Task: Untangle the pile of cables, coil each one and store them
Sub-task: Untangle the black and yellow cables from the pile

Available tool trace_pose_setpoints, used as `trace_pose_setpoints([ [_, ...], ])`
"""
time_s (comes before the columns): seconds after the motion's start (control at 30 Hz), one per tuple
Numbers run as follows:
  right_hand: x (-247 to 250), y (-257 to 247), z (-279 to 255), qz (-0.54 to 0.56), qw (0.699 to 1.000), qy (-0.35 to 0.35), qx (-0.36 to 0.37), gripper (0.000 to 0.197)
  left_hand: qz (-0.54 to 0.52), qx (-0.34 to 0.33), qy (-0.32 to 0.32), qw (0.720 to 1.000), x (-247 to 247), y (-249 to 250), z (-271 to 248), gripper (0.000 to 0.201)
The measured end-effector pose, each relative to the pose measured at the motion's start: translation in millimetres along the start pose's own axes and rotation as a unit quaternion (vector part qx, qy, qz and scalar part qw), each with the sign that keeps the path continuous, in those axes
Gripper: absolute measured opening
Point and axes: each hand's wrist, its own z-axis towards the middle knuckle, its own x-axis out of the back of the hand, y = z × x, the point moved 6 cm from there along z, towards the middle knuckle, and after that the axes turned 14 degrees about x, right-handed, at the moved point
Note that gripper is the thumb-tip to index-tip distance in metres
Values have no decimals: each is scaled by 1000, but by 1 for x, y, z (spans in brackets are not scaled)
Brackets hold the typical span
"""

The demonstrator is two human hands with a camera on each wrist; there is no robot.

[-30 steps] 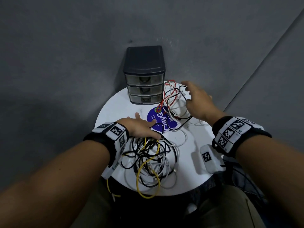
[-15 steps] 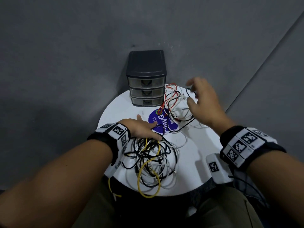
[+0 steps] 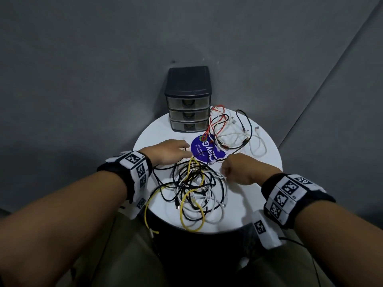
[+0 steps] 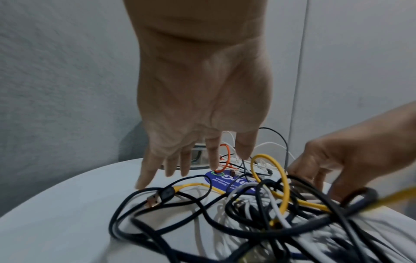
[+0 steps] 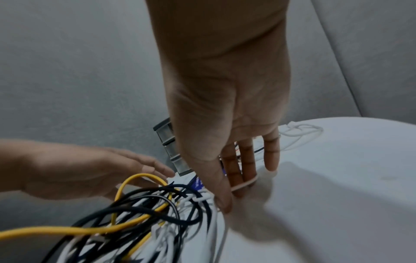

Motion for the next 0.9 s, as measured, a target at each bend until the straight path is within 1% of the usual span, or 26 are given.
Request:
trace_pose_setpoints([
  [0.03,-1,0,0,3,1000,1,0,17,0,-15,26,1000,2,-2,-1,43],
  [0.07,-1,-1,0,8,1000,3,3,16,-9,-28,39,999,2,-2,-4,35],
  [0.13,2,-3,0,30,999,15,6,16,-24,-41,34,998,-1,-2,-6,23],
  [0.17,4,-4,-1,44,999,23,5,19,-23,-42,20,999,-4,-2,-7,22],
  [0.23,8,-7,-2,70,997,38,1,26,0,-44,-2,999,-9,2,-8,24],
  [0.27,10,-9,-2,81,996,44,-2,26,13,-47,0,999,-10,5,-7,25],
  [0.37,10,-12,-3,105,993,48,-17,23,30,-54,24,998,-11,15,-1,29],
  [0.43,10,-12,-2,117,992,48,-28,20,35,-56,18,998,-12,20,4,30],
  [0.53,9,-10,-1,123,990,51,-43,30,41,-46,-24,998,-15,19,13,29],
  [0.6,7,-7,2,129,989,53,-49,36,39,-43,-58,997,-16,18,19,32],
  [0.67,7,-7,5,129,989,62,-45,39,46,-45,-78,995,-16,19,22,35],
  [0.73,7,-8,9,134,987,80,-42,35,55,-51,-82,994,-16,20,24,37],
  [0.83,4,-10,11,139,985,94,-38,30,52,-64,-83,993,-15,24,24,44],
  [0.9,3,-11,11,133,986,99,-33,27,49,-77,-84,992,-15,24,25,42],
])
